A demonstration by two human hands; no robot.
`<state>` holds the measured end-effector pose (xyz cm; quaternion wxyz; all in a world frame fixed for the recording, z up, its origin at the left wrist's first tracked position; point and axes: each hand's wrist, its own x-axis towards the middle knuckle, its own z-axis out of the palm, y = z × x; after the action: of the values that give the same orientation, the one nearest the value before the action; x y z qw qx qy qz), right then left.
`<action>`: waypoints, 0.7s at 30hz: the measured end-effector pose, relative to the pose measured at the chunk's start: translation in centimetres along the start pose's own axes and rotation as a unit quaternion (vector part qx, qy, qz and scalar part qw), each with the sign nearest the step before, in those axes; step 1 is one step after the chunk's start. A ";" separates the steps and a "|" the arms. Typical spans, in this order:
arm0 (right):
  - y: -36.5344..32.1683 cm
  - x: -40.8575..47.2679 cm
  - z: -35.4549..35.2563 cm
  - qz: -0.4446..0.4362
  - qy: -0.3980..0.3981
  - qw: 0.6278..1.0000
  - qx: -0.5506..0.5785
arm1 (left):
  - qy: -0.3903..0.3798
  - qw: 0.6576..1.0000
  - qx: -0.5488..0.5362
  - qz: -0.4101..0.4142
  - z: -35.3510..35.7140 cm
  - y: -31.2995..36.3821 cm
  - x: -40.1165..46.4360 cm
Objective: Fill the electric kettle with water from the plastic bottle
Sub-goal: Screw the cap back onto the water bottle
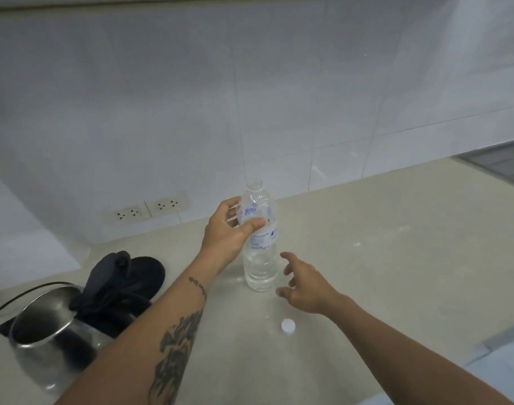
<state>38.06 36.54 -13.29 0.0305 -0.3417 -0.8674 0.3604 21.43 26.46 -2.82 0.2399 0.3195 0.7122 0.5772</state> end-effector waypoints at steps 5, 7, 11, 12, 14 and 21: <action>1.7 -2.4 2.9 0.034 -0.082 0.992 -0.086 | 0.007 1.000 -0.001 -0.002 0.0 0.0 -0.2; 2.1 -3.1 4.0 0.034 -0.100 0.988 -0.116 | 0.008 1.000 -0.002 -0.001 0.0 -0.1 -0.3; 2.9 -4.0 5.6 -0.002 -0.071 0.980 -0.187 | 0.013 1.000 -0.015 -0.001 0.2 -0.6 -0.4; 3.0 -4.0 5.7 -0.008 -0.068 0.980 -0.185 | 0.013 1.000 -0.018 -0.001 0.2 -0.7 -0.5; 3.0 -3.8 5.3 0.000 -0.067 0.985 -0.160 | 0.010 1.000 -0.020 -0.003 0.1 -1.0 -0.4; -2.0 -0.8 -5.0 0.008 0.191 0.979 0.074 | 0.010 1.000 -0.017 0.002 -0.1 -1.0 -0.5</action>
<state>39.09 38.07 -8.14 0.2178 -0.4080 -0.8137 0.3522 21.50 25.92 -3.80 0.2374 0.3110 0.7039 0.5929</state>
